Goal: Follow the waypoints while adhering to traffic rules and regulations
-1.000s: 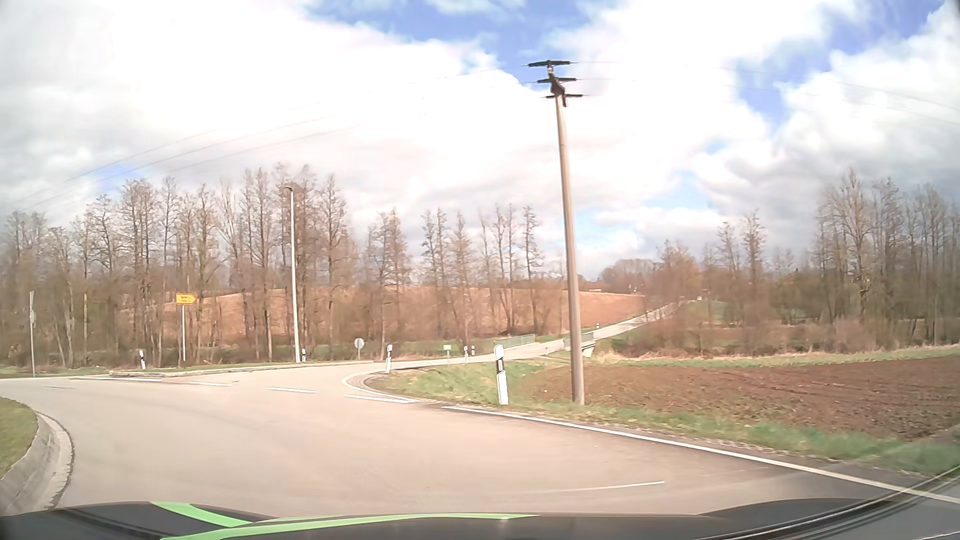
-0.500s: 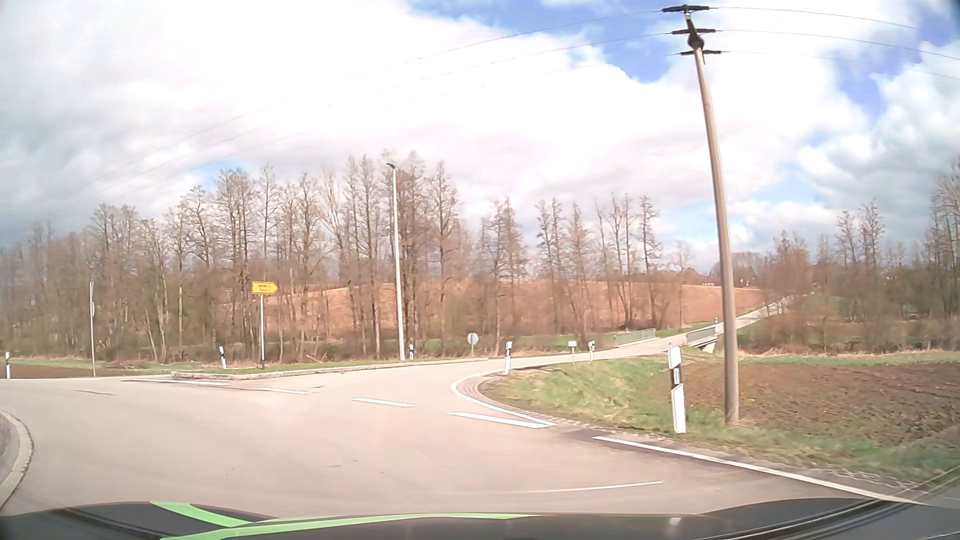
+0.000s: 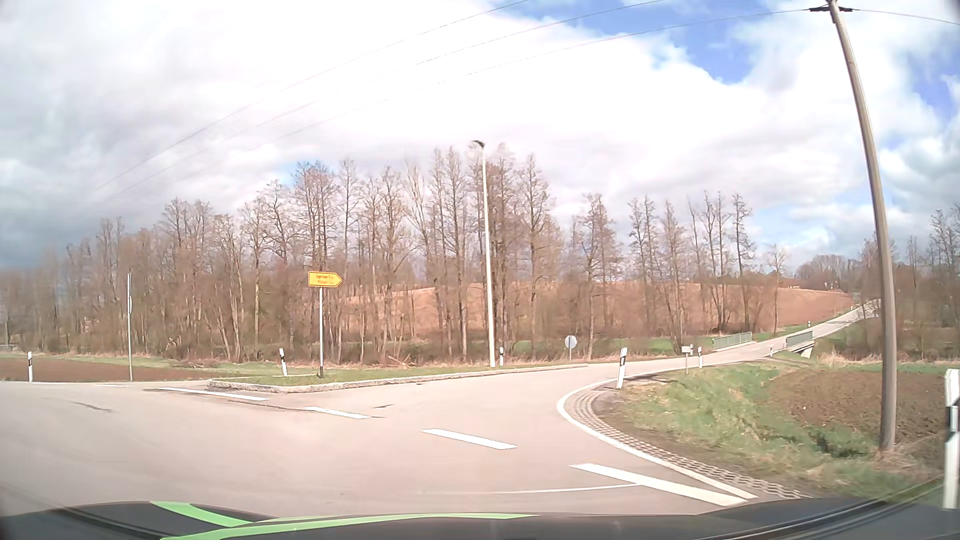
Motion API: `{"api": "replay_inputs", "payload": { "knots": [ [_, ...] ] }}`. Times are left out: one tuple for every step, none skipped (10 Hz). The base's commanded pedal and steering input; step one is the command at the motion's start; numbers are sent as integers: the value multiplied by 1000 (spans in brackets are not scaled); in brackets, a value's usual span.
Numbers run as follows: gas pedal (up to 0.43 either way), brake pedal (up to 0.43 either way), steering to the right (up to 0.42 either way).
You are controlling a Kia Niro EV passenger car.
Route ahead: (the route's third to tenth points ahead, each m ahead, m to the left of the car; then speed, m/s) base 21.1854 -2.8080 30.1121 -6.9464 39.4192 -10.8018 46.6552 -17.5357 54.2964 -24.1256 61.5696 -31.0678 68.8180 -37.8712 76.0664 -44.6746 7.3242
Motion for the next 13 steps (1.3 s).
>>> {"api": "replay_inputs", "payload": {
  "knots": [
    [189,0,-61],
    [189,0,-36],
    [189,0,-17],
    [189,0,-3],
    [189,0,9],
    [189,0,24],
    [189,0,41],
    [189,0,60],
    [189,0,80],
    [189,0,100],
    [189,0,112],
    [189,0,129],
    [189,0,140]
  ]
}}
